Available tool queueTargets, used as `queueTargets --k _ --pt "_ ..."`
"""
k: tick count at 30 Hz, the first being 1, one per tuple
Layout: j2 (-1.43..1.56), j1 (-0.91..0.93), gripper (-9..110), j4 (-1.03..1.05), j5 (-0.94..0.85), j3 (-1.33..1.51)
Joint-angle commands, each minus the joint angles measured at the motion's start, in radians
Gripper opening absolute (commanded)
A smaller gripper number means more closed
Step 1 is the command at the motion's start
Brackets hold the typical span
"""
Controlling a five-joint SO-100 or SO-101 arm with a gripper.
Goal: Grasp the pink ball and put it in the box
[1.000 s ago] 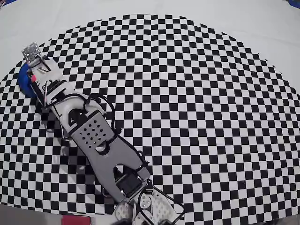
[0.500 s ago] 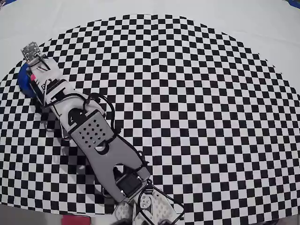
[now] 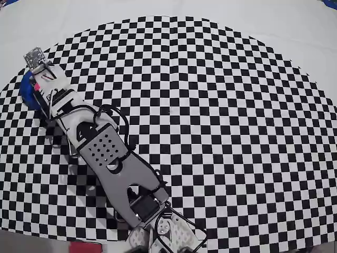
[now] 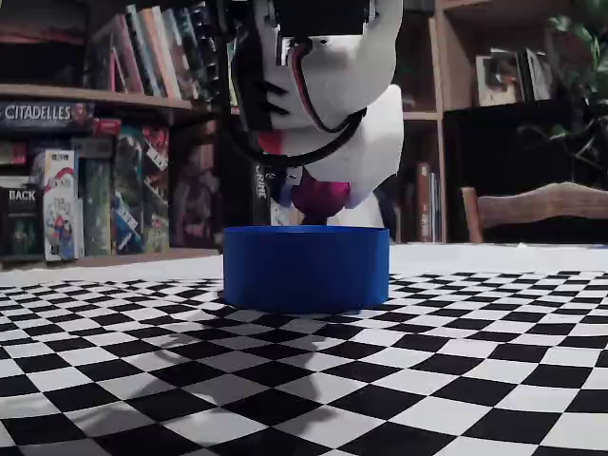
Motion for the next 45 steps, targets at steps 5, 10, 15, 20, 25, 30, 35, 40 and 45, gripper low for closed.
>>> queueTargets --k 5,10,15,20,25,30,35,40,45 --pt "0.006 -0.011 0 0.002 0.008 -0.063" --pt "0.005 -0.011 25 -0.005 0.008 -0.064" --pt "0.003 -0.011 34 -0.011 0.008 -0.069" --pt "0.006 -0.009 35 -0.012 0.008 -0.071" --pt "0.018 -0.006 35 -0.015 0.008 -0.072" --pt "0.048 0.002 35 -0.015 0.026 -0.072" --pt "0.092 0.011 34 -0.015 0.061 -0.069" --pt "0.152 0.025 34 -0.008 0.118 -0.061" --pt "0.232 0.038 34 -0.006 0.238 -0.052"
